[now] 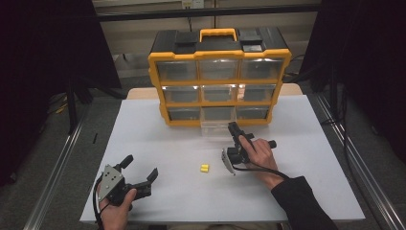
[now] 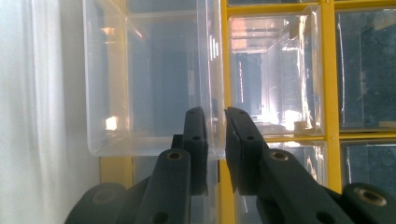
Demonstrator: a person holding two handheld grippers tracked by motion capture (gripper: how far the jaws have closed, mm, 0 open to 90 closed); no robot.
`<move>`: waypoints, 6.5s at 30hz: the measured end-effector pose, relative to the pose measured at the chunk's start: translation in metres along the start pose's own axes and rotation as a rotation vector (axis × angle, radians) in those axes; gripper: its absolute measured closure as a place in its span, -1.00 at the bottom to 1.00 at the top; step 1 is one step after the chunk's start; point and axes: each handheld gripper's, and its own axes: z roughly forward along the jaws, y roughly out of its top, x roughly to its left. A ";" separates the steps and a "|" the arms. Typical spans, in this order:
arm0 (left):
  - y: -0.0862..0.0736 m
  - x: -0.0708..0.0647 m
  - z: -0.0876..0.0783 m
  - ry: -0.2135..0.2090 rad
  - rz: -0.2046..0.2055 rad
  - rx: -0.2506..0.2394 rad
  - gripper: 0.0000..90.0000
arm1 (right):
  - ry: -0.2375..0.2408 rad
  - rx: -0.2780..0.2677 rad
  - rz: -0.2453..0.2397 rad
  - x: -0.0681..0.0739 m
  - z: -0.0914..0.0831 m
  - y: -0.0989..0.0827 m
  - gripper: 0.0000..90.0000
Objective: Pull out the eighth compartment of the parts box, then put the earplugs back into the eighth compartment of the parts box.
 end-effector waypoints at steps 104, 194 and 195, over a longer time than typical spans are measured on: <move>-0.001 0.002 0.002 0.057 -0.019 0.018 -0.93 | 0.380 -0.105 1.414 -0.033 -0.026 -0.055 -0.95; -0.002 0.000 -0.005 0.014 -0.009 0.007 -0.92 | 0.541 -0.075 1.402 -0.016 -0.098 -0.084 -0.98; -0.001 0.001 -0.006 0.014 -0.001 0.010 -0.92 | 0.541 -0.075 1.402 -0.016 -0.098 -0.084 -0.98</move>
